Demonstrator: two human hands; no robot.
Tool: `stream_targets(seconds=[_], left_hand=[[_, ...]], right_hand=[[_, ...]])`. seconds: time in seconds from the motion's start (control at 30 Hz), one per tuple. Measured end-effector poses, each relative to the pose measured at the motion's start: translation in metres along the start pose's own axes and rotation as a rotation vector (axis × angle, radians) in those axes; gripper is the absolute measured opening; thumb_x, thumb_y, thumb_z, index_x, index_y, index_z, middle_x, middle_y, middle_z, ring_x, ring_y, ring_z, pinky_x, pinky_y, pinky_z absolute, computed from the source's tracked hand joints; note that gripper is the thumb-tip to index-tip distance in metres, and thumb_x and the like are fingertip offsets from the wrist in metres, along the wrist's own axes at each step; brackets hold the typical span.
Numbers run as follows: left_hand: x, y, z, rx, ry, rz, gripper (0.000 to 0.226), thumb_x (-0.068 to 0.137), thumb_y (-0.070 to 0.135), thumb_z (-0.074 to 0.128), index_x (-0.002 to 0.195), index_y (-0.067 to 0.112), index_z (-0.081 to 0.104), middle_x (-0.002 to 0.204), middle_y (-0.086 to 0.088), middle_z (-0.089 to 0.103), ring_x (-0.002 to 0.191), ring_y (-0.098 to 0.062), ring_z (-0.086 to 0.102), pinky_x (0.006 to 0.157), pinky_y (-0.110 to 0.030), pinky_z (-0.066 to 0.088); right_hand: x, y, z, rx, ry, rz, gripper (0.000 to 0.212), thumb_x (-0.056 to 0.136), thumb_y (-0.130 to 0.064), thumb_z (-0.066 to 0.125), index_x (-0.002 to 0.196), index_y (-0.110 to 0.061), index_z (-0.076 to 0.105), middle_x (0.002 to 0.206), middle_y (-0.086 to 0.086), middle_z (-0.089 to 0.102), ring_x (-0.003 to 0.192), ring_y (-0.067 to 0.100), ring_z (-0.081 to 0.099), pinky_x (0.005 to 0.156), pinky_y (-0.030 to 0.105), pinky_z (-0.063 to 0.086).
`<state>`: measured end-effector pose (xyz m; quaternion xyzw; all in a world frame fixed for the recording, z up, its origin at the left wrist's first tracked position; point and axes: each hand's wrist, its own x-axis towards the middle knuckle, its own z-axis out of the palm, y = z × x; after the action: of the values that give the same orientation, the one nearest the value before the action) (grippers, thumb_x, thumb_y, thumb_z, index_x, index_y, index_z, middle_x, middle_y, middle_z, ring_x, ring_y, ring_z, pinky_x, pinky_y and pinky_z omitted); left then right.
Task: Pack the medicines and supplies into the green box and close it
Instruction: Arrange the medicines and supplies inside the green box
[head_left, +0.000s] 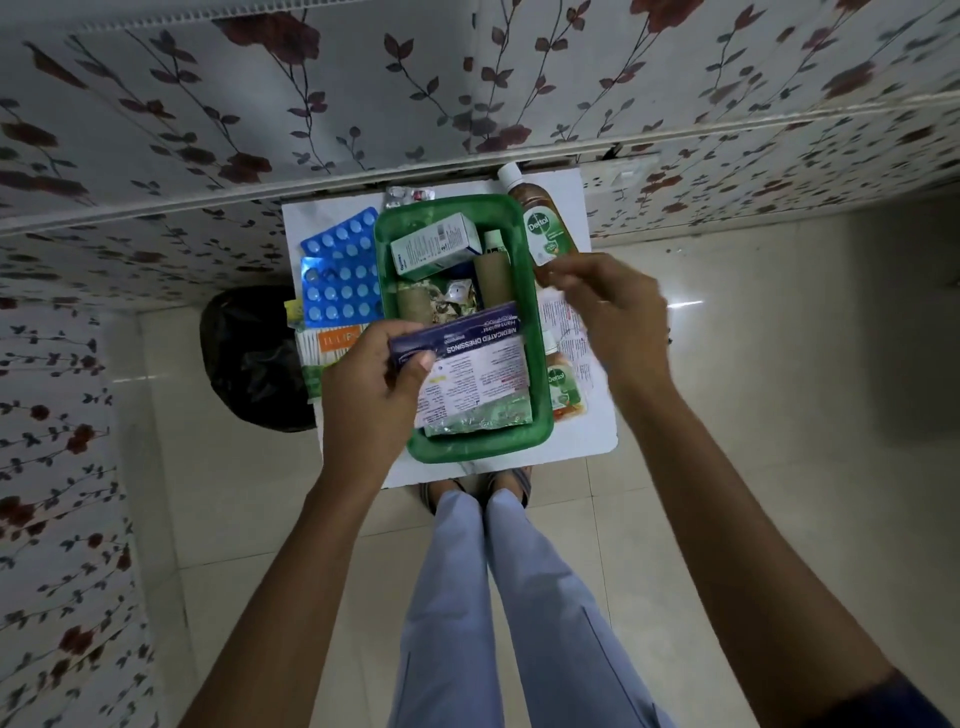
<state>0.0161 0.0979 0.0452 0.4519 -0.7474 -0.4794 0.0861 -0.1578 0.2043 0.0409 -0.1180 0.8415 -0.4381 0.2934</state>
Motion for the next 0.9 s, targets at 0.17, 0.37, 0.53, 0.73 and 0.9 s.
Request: stream_targets(seconds=[0.17,0.37,0.53,0.73,0.9], left_hand=[[0.004,-0.003,0.015,0.203,-0.140,0.024,0.022,0.083,0.010,0.062,0.105,0.009,0.062,0.088,-0.013,0.071,0.076,-0.024,0.063,0.065,-0.026,0.042],[0.005,-0.001,0.034,0.492,-0.292,0.129,0.037,0.084,0.010,0.060,0.120,0.006,0.054,0.114,-0.019,0.063,0.103,-0.036,0.058,0.083,-0.039,0.046],[0.010,0.001,0.035,0.475,-0.203,0.236,0.035,0.082,0.004,0.058,0.117,0.003,0.057,0.120,-0.018,0.058,0.115,-0.035,0.050,0.098,-0.039,0.040],[0.019,0.004,0.035,0.503,-0.329,0.255,0.043,0.085,0.000,0.053,0.127,0.006,0.050,0.133,-0.014,0.053,0.123,-0.032,0.048,0.102,-0.038,0.039],[0.021,-0.006,0.049,0.899,-0.544,0.287,0.058,0.085,0.007,0.053,0.139,0.016,0.032,0.144,-0.006,0.042,0.132,-0.029,0.033,0.104,-0.040,0.033]], right_hand=[[0.043,0.064,-0.005,-0.570,-0.067,0.074,0.032,0.086,-0.011,0.057,0.118,-0.012,0.062,0.120,0.012,0.066,0.102,0.027,0.064,0.089,0.033,0.049],[0.051,0.078,0.014,-0.696,-0.124,-0.021,0.042,0.077,-0.017,0.069,0.117,-0.010,0.055,0.121,0.020,0.050,0.109,0.035,0.050,0.088,0.039,0.047],[0.052,0.078,0.018,-0.755,-0.149,-0.023,0.032,0.079,-0.010,0.064,0.109,-0.003,0.056,0.114,0.022,0.056,0.104,0.038,0.052,0.084,0.040,0.046],[0.047,0.071,0.010,-0.575,-0.126,-0.037,0.021,0.084,-0.003,0.057,0.106,-0.005,0.058,0.109,0.019,0.068,0.093,0.036,0.063,0.073,0.029,0.047],[0.043,0.071,0.007,-0.553,-0.079,-0.111,0.025,0.085,-0.001,0.055,0.106,-0.007,0.067,0.110,0.015,0.070,0.098,0.032,0.065,0.081,0.028,0.048]])
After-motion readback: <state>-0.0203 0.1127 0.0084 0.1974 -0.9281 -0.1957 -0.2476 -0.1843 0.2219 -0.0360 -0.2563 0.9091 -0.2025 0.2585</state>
